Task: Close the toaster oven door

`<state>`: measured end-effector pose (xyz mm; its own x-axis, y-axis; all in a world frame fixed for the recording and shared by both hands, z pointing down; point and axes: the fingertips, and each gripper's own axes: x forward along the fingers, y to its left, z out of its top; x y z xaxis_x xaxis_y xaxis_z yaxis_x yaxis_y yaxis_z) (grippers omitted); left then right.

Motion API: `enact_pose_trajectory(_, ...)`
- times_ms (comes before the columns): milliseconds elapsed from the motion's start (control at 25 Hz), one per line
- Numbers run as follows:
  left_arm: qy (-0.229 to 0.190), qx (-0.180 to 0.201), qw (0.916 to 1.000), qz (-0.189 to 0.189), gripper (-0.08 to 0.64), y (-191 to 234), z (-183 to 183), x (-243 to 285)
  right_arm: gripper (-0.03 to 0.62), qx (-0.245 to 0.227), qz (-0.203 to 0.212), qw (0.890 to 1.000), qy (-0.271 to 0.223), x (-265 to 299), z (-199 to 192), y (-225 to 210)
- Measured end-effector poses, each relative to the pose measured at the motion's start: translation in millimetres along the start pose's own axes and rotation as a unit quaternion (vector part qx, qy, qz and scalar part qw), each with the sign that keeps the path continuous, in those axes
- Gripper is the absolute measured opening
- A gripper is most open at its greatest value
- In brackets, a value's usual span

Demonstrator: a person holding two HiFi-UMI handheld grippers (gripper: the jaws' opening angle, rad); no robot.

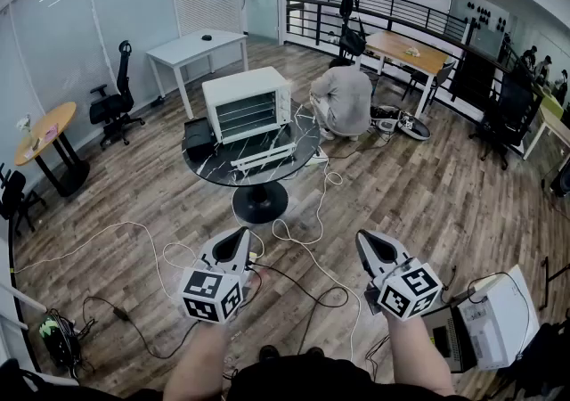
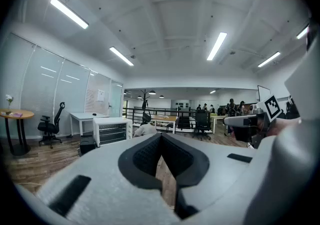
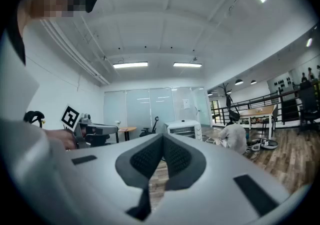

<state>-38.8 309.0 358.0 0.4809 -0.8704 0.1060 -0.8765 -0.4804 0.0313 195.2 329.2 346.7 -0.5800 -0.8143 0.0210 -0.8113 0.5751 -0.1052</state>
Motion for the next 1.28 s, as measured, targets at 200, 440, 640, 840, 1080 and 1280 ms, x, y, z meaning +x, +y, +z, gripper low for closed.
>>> enact_pose_trajectory(200,0.001,-0.029,0.9996,0.003,0.008,-6.9,-5.0,7.1,0.0,0.001,-0.007,1.0,0.003,-11.1,-1.9,-17.7)
enact_pose_trajectory(440,0.005,-0.032,0.999,0.029,0.008,-21.4,-9.5,17.4,0.0,0.009,-0.01,1.0,-0.001,-33.0,-1.1,-41.4)
enact_pose_trajectory(640,-0.003,-0.02,0.9986,0.05,0.009,-31.4,-9.2,26.6,0.002,0.023,-0.002,1.0,-0.007,-48.6,-7.6,-52.5)
enact_pose_trajectory(840,-0.02,0.007,0.9969,0.076,0.011,-27.6,-7.0,31.5,0.005,0.036,0.006,0.999,-0.009,-51.5,-12.0,-57.2)
enact_pose_trajectory(1080,-0.016,0.021,0.9981,0.056,0.011,-21.9,-10.8,70.3,0.005,0.051,-0.022,0.998,0.008,-34.4,-24.8,-87.1)
enact_pose_trajectory(1280,-0.021,0.018,0.9987,0.044,0.011,8.9,-12.2,111.3,0.006,0.057,-0.034,0.998,0.016,6.7,-30.8,-104.0)
